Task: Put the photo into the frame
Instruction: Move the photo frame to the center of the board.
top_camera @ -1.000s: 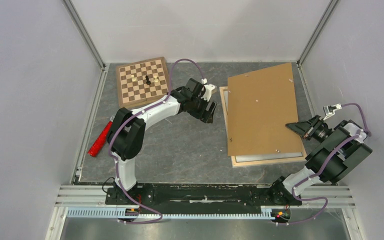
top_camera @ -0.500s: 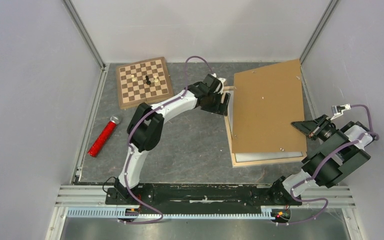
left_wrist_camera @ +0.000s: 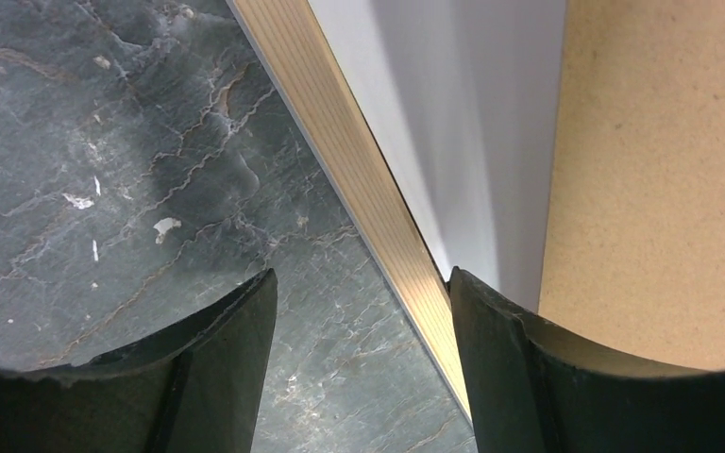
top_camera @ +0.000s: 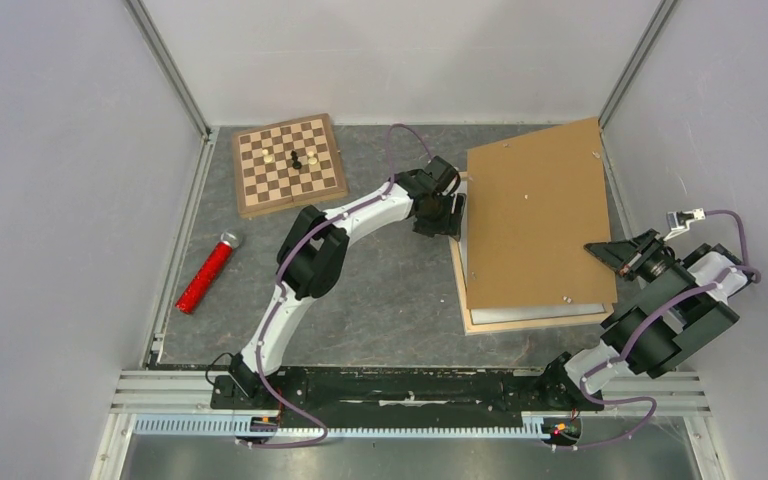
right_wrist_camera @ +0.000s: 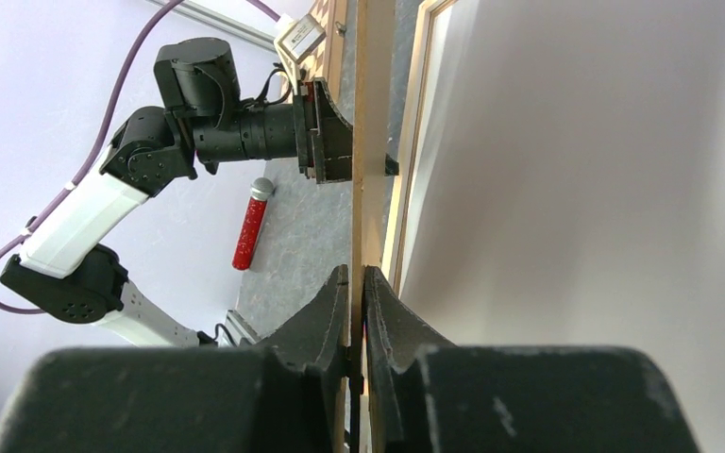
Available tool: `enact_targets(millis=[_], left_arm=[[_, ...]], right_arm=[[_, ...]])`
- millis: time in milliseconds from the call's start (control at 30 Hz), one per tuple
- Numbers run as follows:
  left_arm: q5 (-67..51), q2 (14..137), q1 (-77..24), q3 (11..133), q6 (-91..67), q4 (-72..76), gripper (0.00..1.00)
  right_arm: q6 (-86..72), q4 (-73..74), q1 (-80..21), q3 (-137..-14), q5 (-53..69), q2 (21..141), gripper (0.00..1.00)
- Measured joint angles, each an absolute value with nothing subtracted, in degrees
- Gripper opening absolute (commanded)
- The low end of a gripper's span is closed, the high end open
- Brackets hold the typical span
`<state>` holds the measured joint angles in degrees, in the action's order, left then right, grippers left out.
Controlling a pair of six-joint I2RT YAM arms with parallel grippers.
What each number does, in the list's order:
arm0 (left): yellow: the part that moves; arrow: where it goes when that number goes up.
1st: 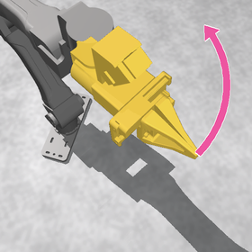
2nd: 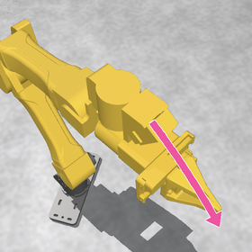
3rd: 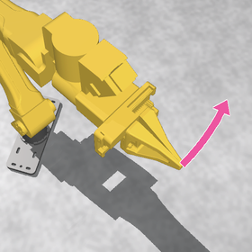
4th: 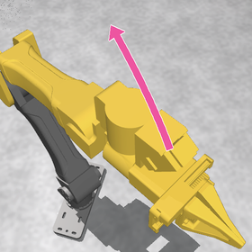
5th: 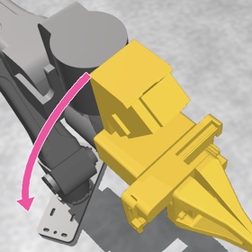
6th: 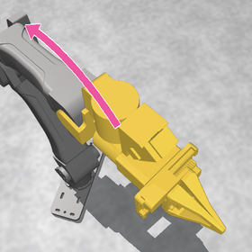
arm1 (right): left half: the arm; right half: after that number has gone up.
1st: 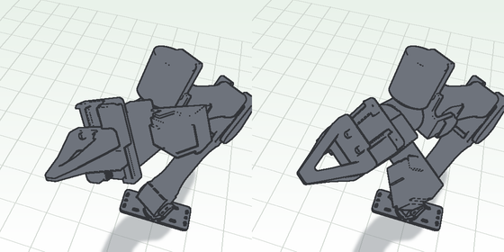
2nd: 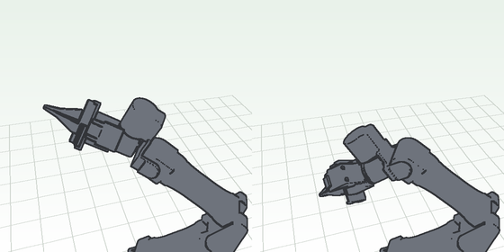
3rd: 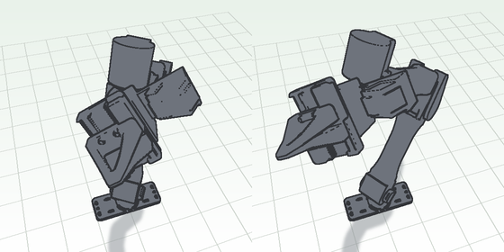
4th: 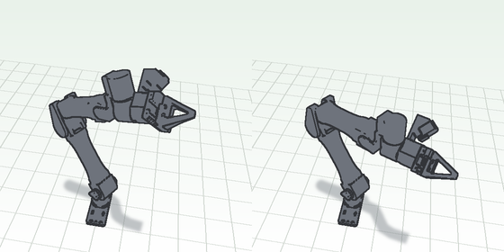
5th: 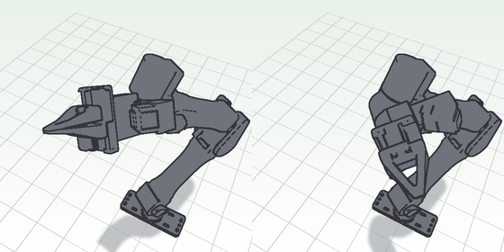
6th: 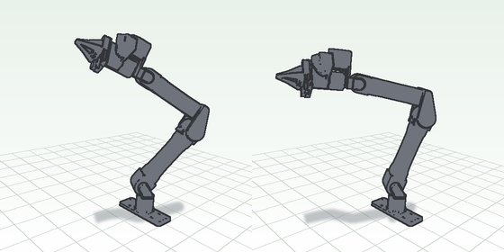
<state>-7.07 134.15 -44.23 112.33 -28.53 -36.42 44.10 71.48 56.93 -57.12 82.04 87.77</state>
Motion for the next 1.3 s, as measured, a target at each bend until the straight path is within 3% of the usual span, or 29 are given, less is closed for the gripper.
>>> enact_targets(millis=[367, 1300], left_arm=[[-7.42, 135.87, -44.16, 113.69, -30.63, -37.17, 0.65], [-10.79, 131.28, -42.17, 102.94, -32.12, -27.07, 0.25]], right_arm=[[42.85, 71.42, 57.28, -57.12, 82.04, 86.59, 0.00], [38.74, 69.01, 57.39, -57.10, 82.04, 83.61, 0.00]])
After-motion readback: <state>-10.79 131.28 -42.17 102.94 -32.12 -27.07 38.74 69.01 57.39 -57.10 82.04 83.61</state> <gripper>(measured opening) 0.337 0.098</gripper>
